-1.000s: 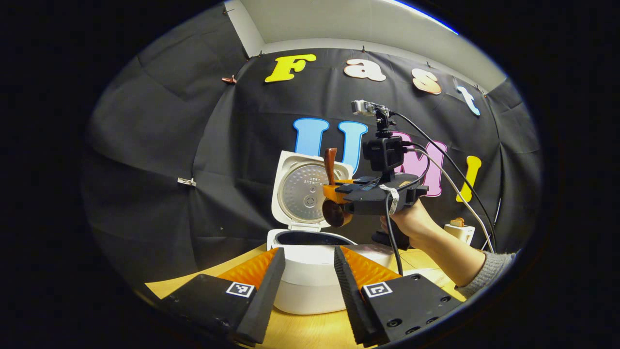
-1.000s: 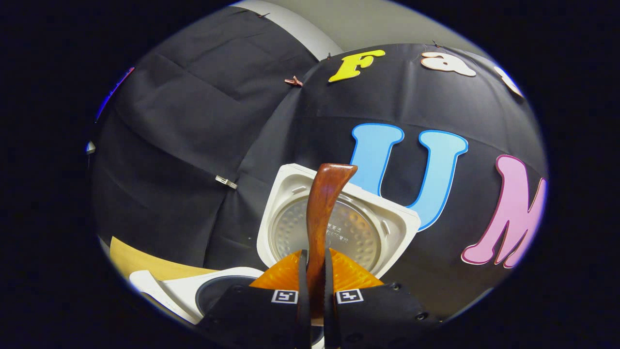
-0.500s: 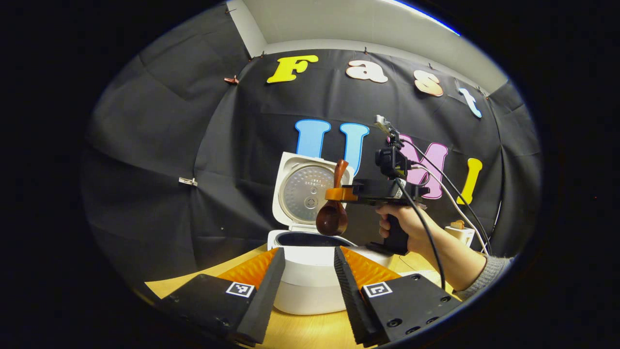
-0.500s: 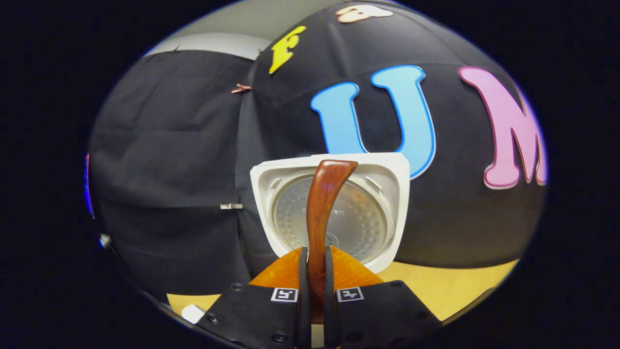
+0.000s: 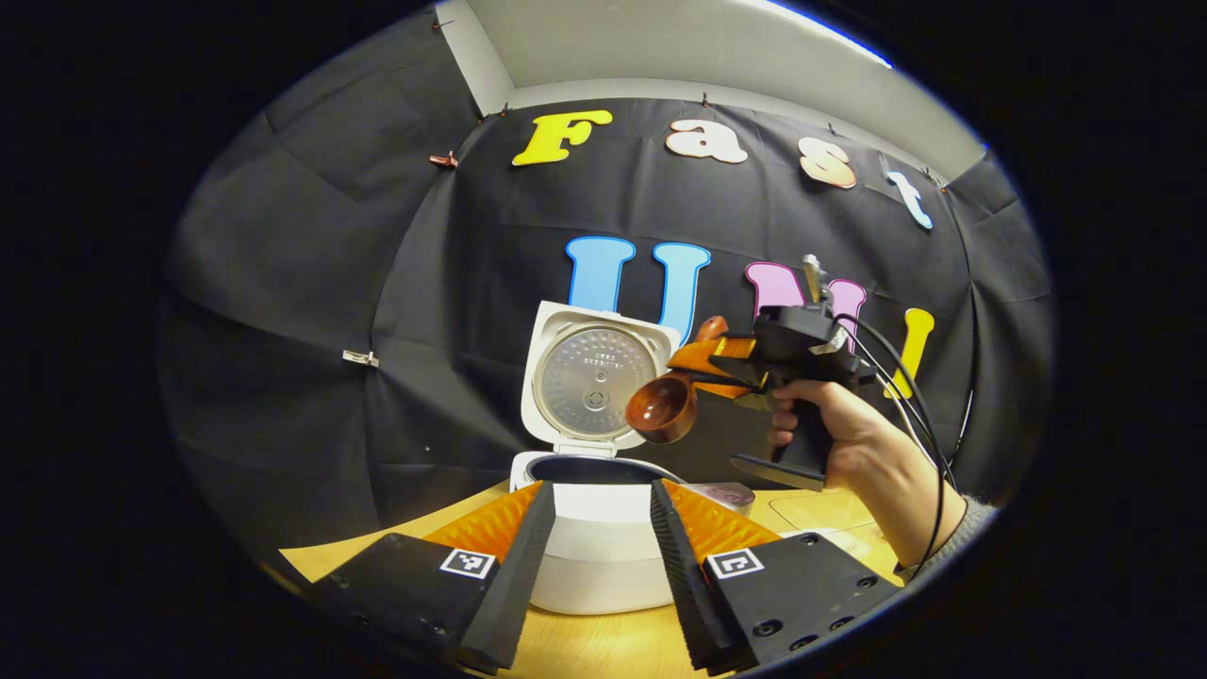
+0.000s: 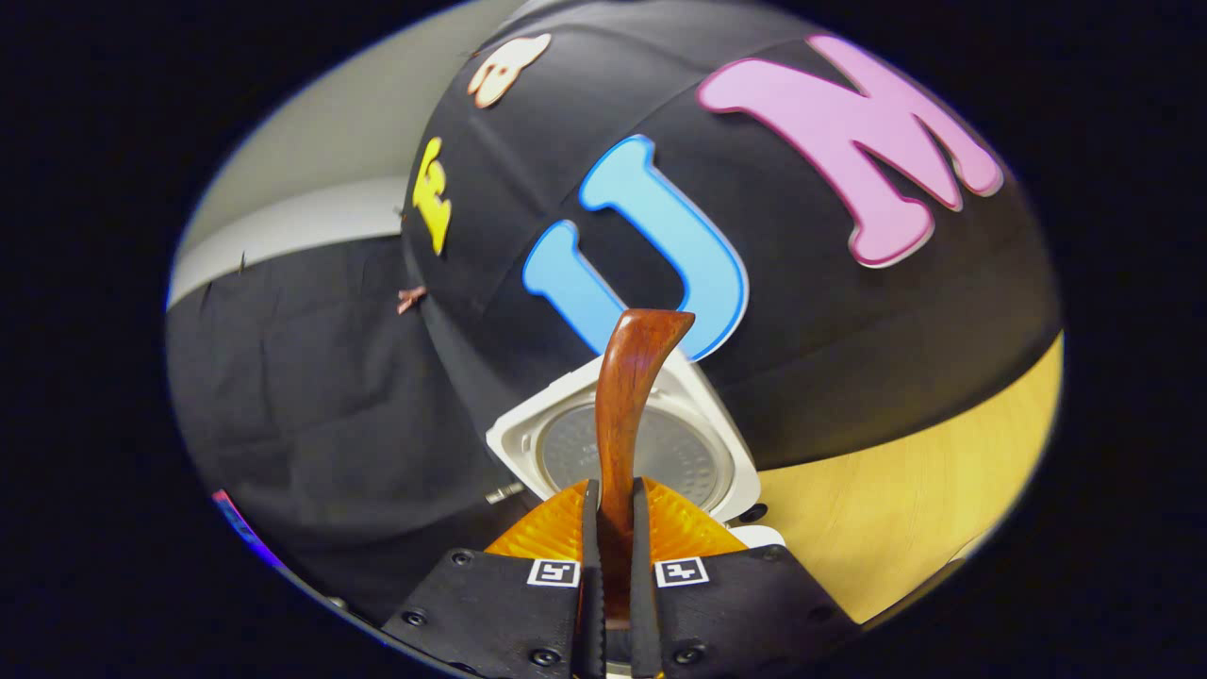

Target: Close the left gripper, press the button to open the rice cooker; take a wooden spoon from the chopstick holder with the right hand, scoop a spoonful of rice and pour it into the rice cooker, then put the wooden spoon back into the chopstick holder.

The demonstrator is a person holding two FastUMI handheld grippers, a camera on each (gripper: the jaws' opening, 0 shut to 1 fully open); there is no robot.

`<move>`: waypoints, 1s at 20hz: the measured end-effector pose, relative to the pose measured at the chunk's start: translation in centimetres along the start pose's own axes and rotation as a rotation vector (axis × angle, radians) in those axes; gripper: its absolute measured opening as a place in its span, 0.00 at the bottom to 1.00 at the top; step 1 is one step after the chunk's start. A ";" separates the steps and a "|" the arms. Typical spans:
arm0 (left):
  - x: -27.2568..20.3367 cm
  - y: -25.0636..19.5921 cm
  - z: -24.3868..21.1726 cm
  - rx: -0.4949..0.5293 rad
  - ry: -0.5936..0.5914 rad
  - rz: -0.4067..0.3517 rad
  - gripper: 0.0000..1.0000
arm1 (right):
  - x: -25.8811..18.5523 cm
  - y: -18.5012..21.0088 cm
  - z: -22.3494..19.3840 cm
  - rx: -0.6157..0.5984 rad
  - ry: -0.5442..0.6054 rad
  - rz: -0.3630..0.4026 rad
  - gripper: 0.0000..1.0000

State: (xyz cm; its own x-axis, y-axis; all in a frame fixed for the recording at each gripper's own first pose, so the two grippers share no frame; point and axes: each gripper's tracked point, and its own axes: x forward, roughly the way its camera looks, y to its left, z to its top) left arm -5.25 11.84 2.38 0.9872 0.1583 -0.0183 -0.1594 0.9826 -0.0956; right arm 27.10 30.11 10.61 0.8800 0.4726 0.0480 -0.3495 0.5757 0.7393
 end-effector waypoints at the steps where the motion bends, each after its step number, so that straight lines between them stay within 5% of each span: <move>1: 0.0 -0.2 0.2 -0.001 -0.003 -0.003 0.67 | -1.1 -0.4 1.2 0.039 -0.021 -0.002 0.14; 8: 0.9 -3.1 0.2 -0.002 -0.012 -0.053 0.67 | -11.5 -7.2 11.0 0.052 -0.223 -0.100 0.14; 14: 2.4 -5.9 0.5 -0.017 -0.022 -0.108 0.67 | -23.8 -16.0 17.8 -0.037 -0.377 -0.306 0.14; 20: 3.8 -8.0 0.7 -0.015 -0.032 -0.137 0.67 | -34.5 -25.5 19.8 -0.099 -0.447 -0.543 0.14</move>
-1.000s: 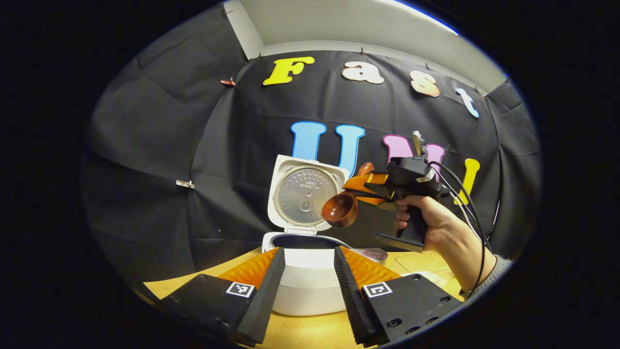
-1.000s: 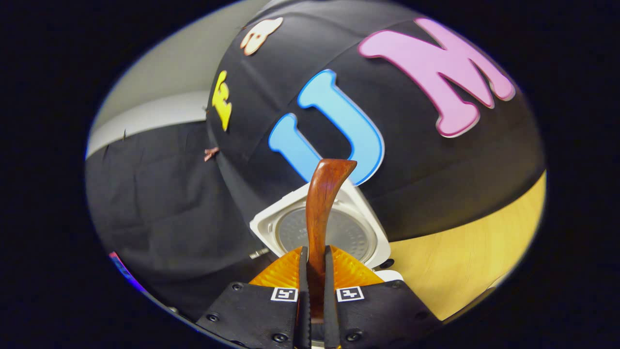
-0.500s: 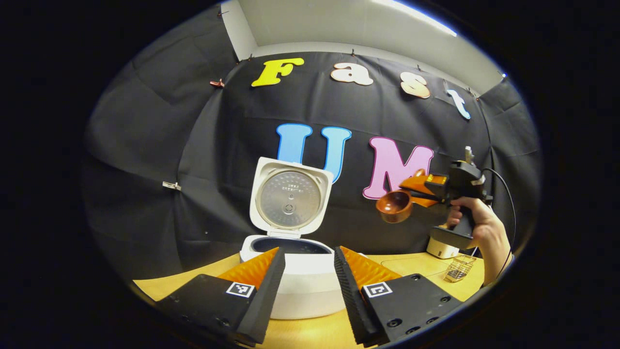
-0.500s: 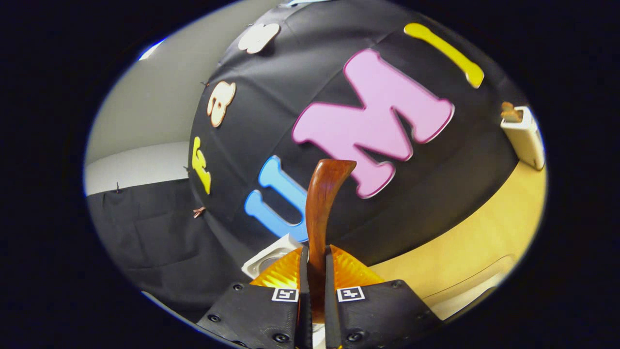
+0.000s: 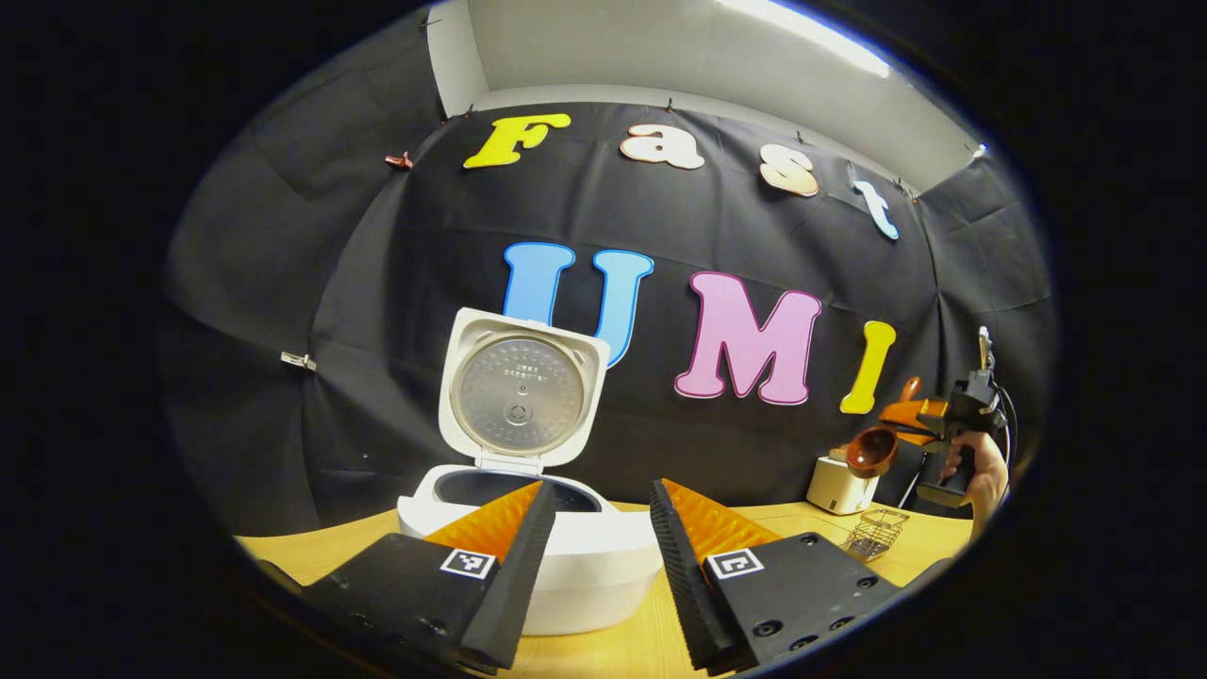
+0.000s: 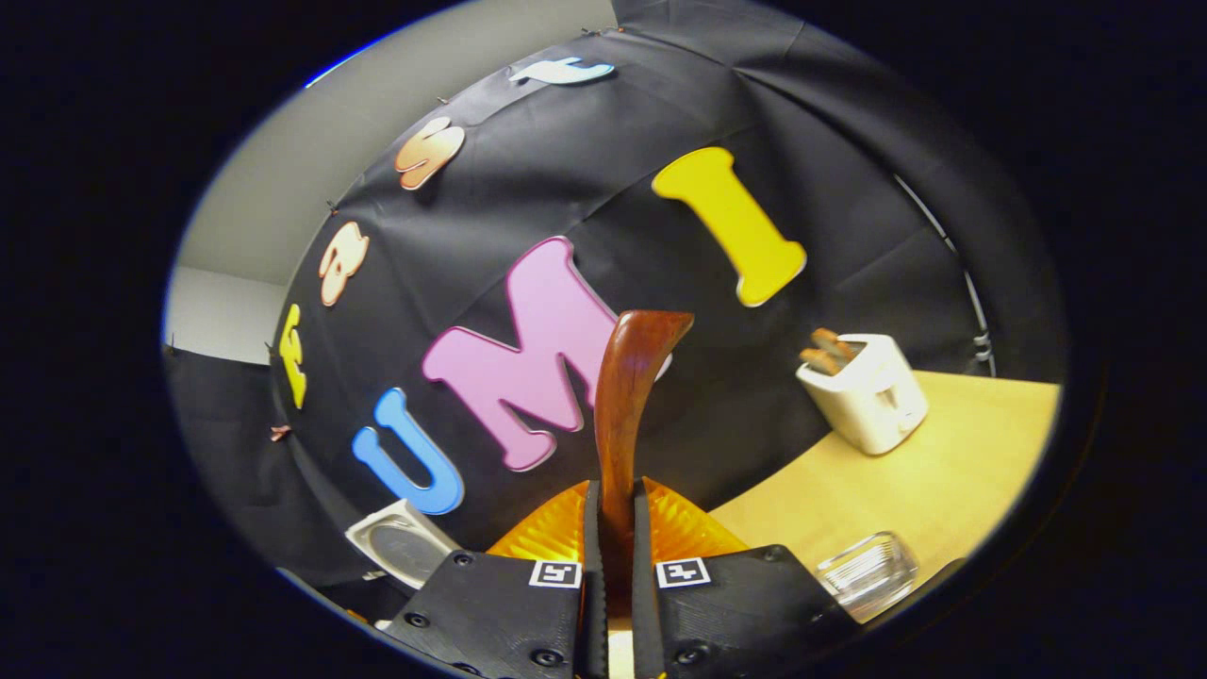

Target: Close the left gripper, press the button to open the rice cooker; take a wooden spoon from the chopstick holder with the right hand, scoop a spoonful of rice and pour it into the rice cooker, then put the wooden spoon back into the chopstick holder.

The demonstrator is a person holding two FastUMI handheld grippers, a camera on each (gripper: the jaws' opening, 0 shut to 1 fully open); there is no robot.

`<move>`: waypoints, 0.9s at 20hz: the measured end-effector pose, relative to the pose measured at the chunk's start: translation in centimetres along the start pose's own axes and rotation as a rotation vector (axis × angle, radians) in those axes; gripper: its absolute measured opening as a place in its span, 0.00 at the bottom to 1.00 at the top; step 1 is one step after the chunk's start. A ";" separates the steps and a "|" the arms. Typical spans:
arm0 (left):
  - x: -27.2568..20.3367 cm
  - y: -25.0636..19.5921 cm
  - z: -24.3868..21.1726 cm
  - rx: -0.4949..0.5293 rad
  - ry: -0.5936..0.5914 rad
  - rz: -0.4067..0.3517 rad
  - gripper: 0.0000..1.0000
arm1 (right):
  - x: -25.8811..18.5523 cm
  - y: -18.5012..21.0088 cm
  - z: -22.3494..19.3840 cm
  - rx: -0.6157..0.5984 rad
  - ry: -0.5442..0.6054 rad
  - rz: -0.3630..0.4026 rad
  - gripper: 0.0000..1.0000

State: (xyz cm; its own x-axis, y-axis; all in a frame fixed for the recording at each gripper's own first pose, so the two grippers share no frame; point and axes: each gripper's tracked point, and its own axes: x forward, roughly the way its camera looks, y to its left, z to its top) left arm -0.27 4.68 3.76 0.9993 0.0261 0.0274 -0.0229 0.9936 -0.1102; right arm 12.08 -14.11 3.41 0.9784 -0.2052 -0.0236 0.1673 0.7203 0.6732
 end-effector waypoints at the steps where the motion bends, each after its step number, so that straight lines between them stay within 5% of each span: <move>1: 0.2 -0.3 -0.1 0.000 0.004 -0.003 0.67 | -0.3 -1.9 0.2 -0.017 -0.009 -0.033 0.14; 6: 0.8 -1.3 -0.1 0.008 0.004 -0.010 0.67 | -2.2 -9.4 -0.7 -0.144 0.015 -0.170 0.14; 13: 1.1 -2.1 -0.7 0.021 0.018 -0.009 0.67 | -1.8 -12.4 -2.4 -0.299 0.027 -0.248 0.14; 18: 1.2 -2.4 -0.8 0.014 0.020 -0.013 0.67 | -1.9 -14.0 -5.7 -0.299 0.073 -0.271 0.14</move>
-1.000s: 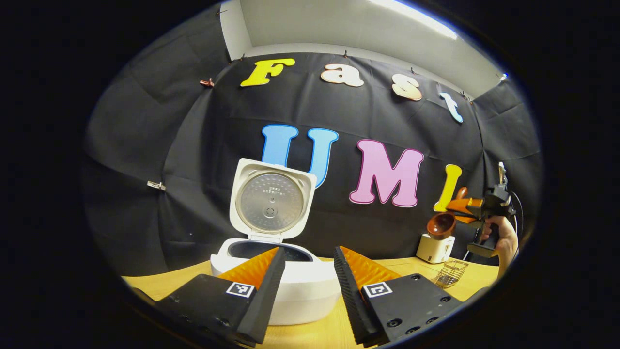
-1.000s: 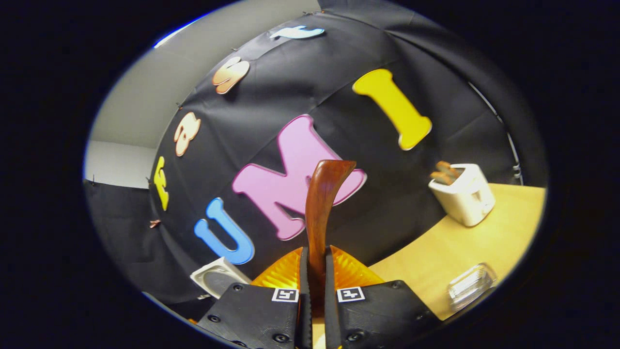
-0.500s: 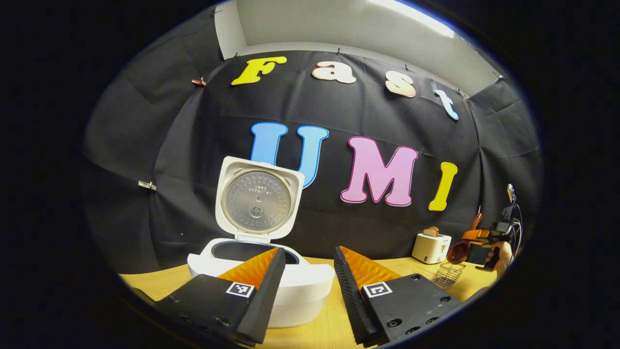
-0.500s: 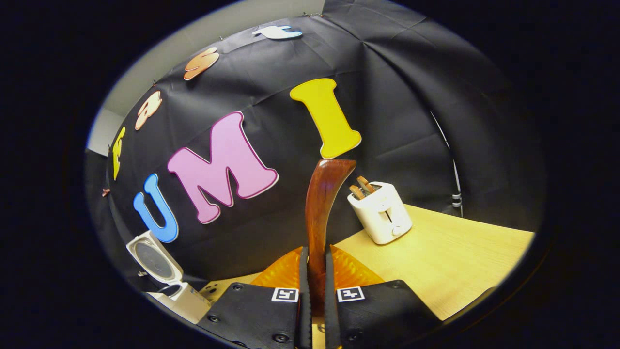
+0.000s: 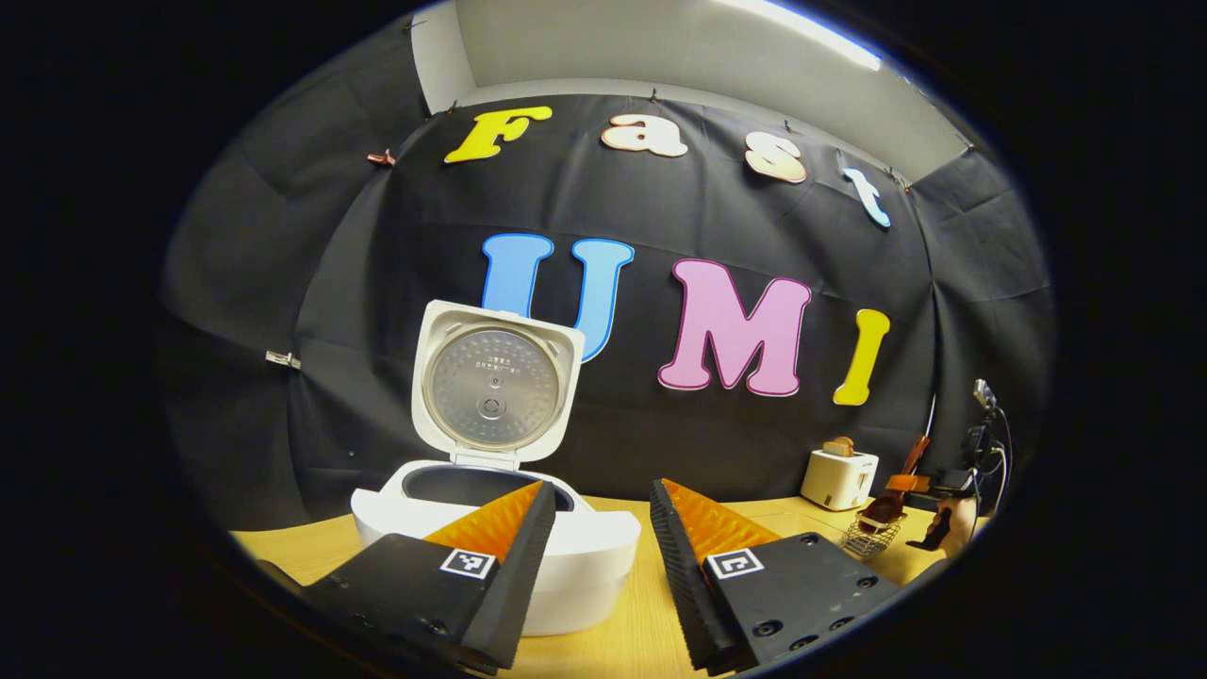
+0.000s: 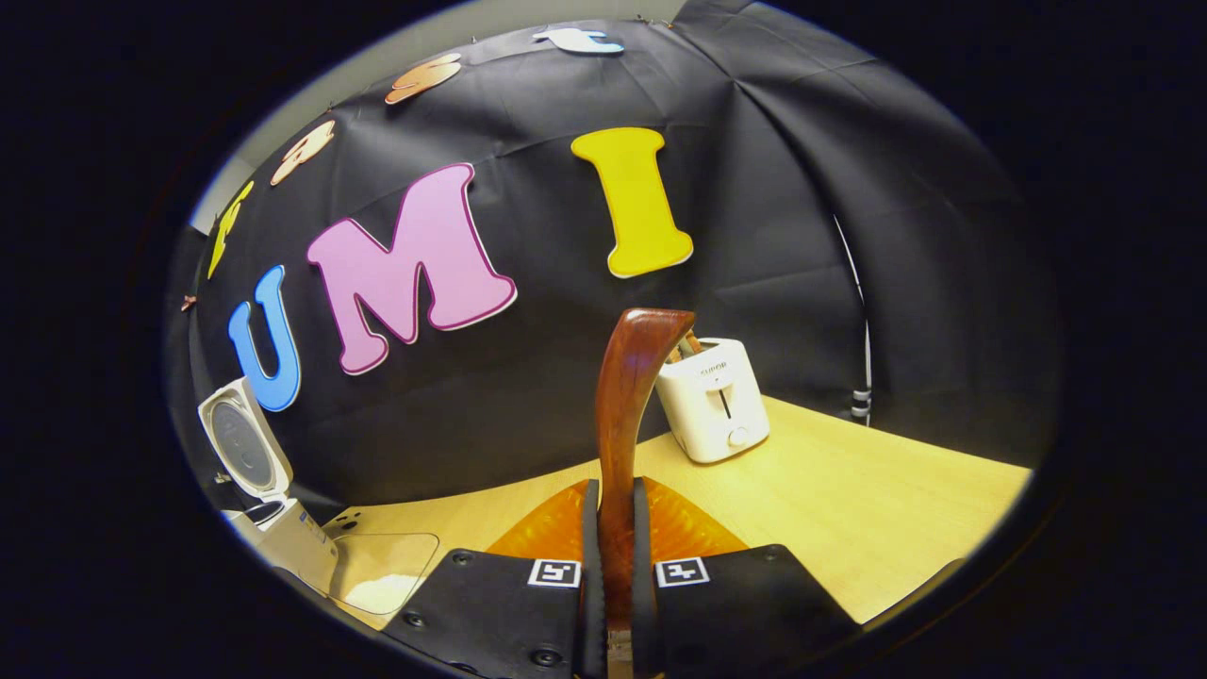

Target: Close the left gripper, press the button to open the rice cooker; take a wooden spoon from the chopstick holder with the right hand, scoop a spoonful of rice and pour it into the rice cooker, then put the wooden spoon back into the chopstick holder.

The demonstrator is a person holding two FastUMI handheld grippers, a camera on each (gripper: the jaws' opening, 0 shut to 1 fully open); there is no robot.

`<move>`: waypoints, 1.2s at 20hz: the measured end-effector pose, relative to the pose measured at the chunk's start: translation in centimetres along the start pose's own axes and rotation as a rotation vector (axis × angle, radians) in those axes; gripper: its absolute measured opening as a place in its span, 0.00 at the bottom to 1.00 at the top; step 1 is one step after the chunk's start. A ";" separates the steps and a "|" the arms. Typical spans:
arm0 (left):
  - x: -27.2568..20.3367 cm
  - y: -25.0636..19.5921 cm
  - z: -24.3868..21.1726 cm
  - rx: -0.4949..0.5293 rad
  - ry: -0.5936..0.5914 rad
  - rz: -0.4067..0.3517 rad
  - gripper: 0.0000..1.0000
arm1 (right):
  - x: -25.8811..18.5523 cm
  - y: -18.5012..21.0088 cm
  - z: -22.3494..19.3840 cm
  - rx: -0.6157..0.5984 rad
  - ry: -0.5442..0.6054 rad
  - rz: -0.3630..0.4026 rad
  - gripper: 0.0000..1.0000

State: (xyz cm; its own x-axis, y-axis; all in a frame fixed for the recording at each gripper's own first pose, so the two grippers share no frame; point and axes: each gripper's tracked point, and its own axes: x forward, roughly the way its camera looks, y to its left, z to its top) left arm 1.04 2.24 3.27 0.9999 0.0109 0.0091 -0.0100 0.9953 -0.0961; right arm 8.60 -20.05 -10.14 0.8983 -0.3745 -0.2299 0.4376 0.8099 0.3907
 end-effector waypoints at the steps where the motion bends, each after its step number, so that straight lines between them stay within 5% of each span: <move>1: 0.0 0.0 0.0 -0.001 0.001 -0.001 0.67 | 0.1 -0.3 -0.7 0.001 0.008 -0.009 0.14; 9: 0.2 -0.1 0.0 0.001 0.002 -0.002 0.67 | -0.5 -1.1 -2.1 0.025 0.033 -0.029 0.23; 12: 0.2 -0.4 0.0 0.000 0.002 -0.009 0.67 | -1.1 -2.0 -1.6 0.034 0.031 -0.049 0.46; 13: 0.2 -0.6 0.1 0.001 0.001 -0.012 0.67 | -1.4 -2.2 -1.5 0.051 0.031 -0.049 0.43; 14: 0.3 -0.8 0.2 0.002 0.001 -0.017 0.67 | -1.9 -2.5 -1.4 0.069 0.031 -0.050 0.62; 15: 0.4 -1.0 0.1 0.003 0.003 -0.022 0.67 | -2.5 -2.8 -1.3 0.084 0.026 -0.052 0.51; 16: 0.4 -1.2 0.0 0.004 0.008 -0.028 0.67 | -3.1 -3.0 -1.0 0.096 0.014 -0.052 0.67; 24: 2.7 -2.1 1.2 0.018 0.025 -0.062 0.67 | -9.1 1.3 0.6 -0.044 -0.036 0.102 0.67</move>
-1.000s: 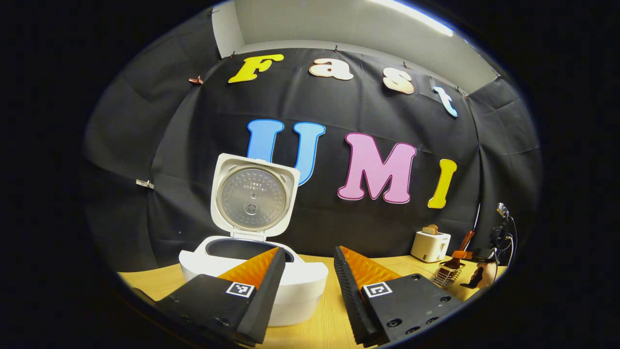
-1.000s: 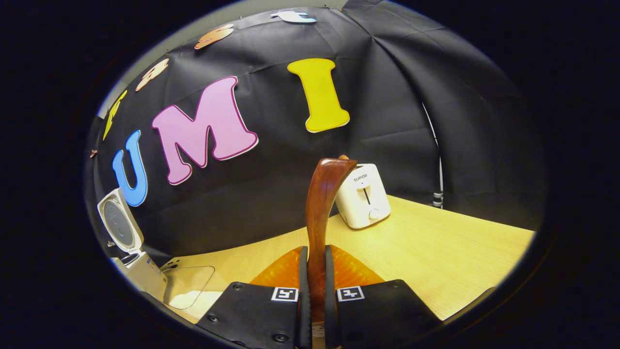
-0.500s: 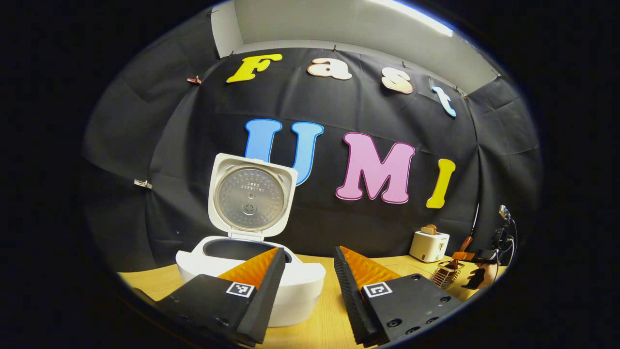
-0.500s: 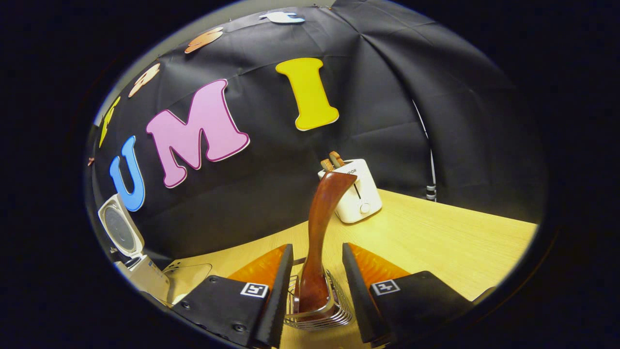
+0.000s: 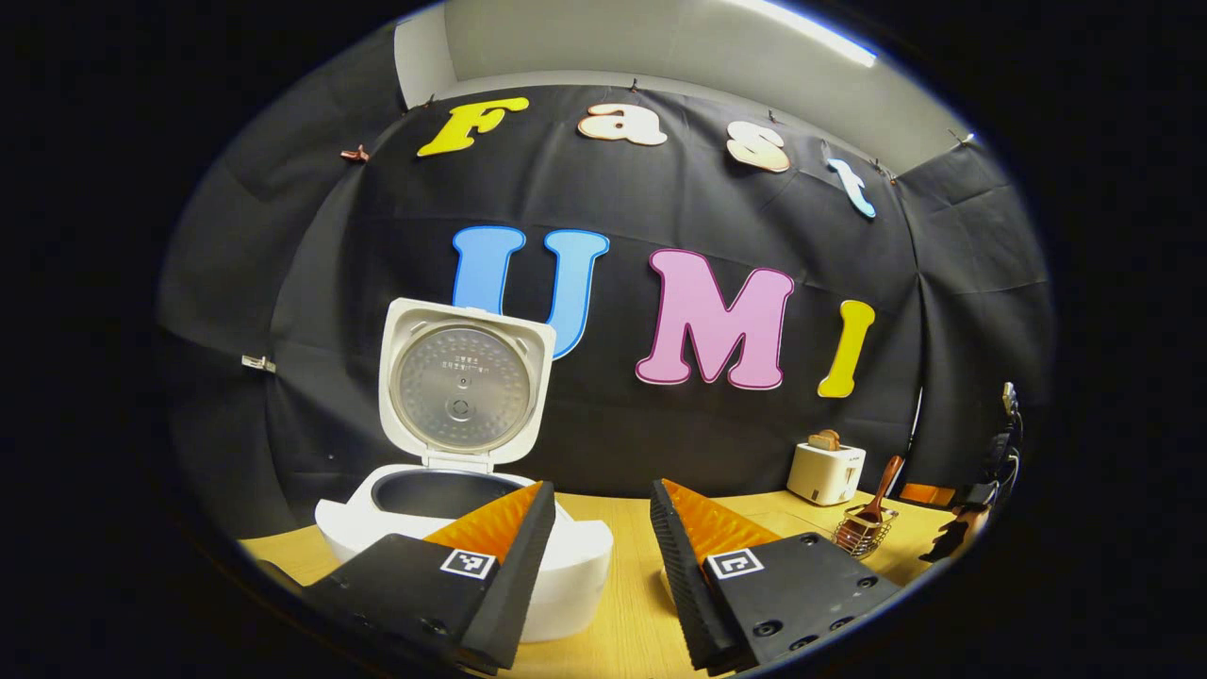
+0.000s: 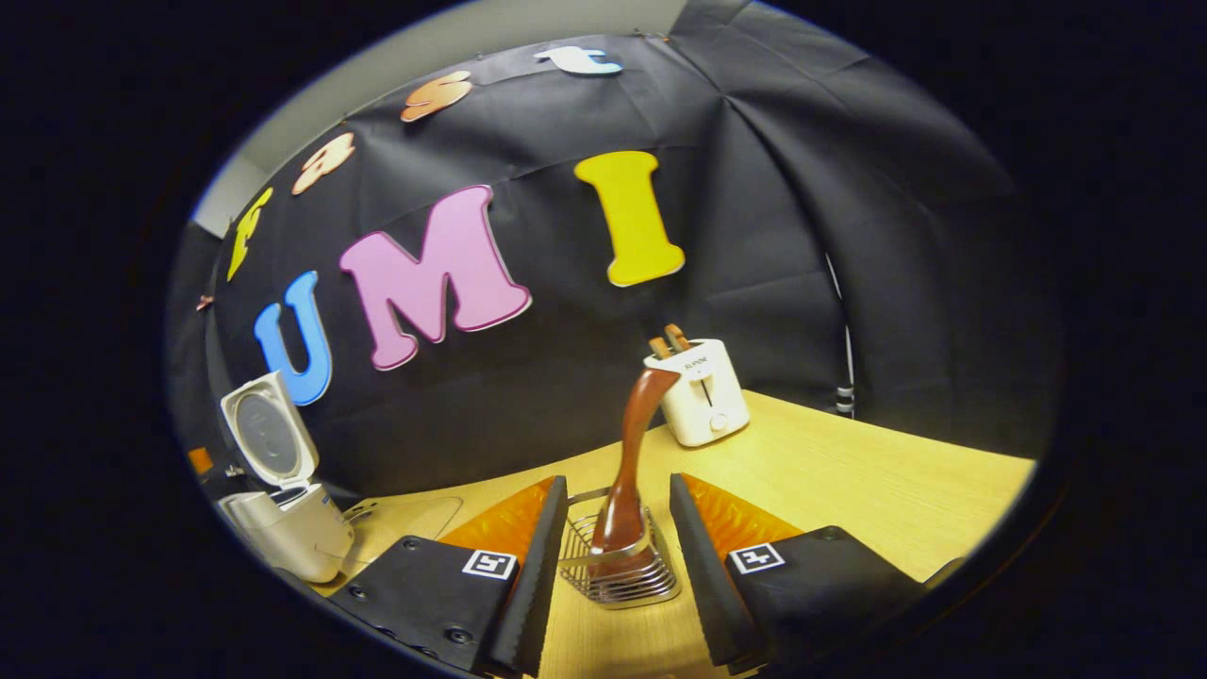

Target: Close the left gripper, press the button to open the rice cooker; take a wooden spoon from the chopstick holder with the right hand, scoop a spoonful of rice and pour it into the rice cooker, then put the wooden spoon back into the chopstick holder.

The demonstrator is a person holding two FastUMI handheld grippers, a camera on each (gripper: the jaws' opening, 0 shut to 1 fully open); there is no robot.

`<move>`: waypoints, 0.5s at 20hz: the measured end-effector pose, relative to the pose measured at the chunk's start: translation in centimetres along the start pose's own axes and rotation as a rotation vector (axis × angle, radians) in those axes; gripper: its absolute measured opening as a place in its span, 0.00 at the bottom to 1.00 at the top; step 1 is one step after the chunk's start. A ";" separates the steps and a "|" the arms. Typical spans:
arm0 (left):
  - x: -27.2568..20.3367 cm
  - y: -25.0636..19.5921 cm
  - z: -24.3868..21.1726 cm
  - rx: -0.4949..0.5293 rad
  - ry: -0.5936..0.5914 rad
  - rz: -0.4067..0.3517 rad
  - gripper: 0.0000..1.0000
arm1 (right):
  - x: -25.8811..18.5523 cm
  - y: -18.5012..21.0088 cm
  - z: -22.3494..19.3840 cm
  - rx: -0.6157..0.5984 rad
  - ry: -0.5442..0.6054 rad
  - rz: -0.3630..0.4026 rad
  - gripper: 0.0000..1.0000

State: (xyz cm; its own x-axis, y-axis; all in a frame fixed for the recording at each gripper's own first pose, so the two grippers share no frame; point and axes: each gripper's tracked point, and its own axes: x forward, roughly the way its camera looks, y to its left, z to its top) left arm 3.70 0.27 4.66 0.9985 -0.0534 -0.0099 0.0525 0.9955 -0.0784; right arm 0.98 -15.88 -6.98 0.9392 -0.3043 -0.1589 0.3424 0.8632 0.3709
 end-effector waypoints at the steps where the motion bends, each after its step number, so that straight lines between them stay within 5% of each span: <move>1: 0.4 0.1 0.2 -0.008 0.001 -0.001 0.67 | -0.3 1.5 0.1 -0.020 0.002 0.037 0.67; 10: 3.8 4.3 6.2 0.046 -0.106 0.071 0.67 | -0.4 13.2 -0.6 -0.136 0.038 0.314 0.66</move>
State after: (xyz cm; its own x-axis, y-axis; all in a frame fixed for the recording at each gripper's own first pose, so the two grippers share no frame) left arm 7.81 4.87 10.46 0.9955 0.0236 0.0921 -0.0205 0.9992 -0.0350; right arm 5.08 -4.06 -2.56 0.9959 -0.0018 -0.0907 0.0275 0.9590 0.2821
